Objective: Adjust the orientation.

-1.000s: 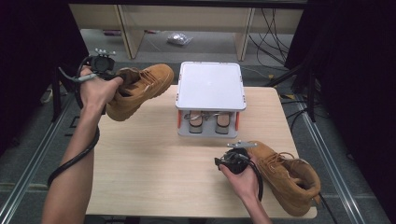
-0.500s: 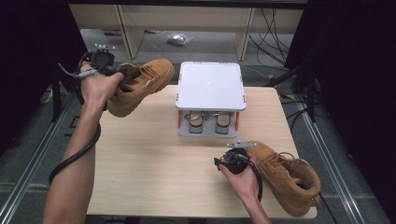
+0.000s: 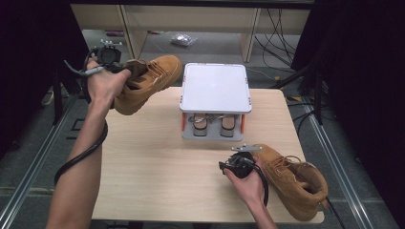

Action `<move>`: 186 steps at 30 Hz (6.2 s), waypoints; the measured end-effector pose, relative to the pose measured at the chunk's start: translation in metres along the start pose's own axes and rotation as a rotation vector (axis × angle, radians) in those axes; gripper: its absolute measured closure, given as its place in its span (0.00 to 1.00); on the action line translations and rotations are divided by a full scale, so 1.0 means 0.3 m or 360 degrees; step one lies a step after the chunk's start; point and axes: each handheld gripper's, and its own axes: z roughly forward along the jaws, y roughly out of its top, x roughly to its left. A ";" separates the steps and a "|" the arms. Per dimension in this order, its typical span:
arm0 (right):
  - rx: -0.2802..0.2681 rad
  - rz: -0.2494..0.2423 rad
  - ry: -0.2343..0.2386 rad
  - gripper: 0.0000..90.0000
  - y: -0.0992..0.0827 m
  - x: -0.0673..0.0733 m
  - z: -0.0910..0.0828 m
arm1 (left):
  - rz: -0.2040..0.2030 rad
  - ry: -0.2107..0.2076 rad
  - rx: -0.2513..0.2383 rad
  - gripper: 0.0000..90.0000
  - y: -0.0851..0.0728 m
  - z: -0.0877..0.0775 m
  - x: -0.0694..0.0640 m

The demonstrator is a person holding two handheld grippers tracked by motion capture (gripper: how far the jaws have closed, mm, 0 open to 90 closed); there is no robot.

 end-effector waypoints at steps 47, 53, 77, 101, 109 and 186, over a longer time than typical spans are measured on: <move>0.0011 -0.0011 0.0006 0.61 -0.004 0.009 0.002 | -0.0026 -0.0046 0.0003 0.89 0.079 0.046 -0.137; -0.0007 -0.0042 0.0023 0.61 -0.005 0.007 0.006 | -0.0016 -0.0075 -0.0001 0.89 0.093 0.049 -0.167; 0.0006 -0.0001 0.0030 0.61 -0.012 0.015 0.011 | 0.0029 -0.0156 0.0010 0.89 0.125 0.073 -0.281; 0.0024 -0.0044 0.0033 0.61 -0.017 0.012 0.018 | 0.0077 -0.0248 0.0054 0.89 0.135 0.117 -0.387; 0.0018 -0.0019 0.0030 0.61 -0.019 0.010 0.017 | 0.0080 -0.0271 0.0075 0.89 0.147 0.124 -0.416; 0.0008 -0.0091 0.0036 0.62 -0.011 0.021 0.025 | -0.0004 -0.0433 -0.0075 0.70 0.155 0.063 -0.243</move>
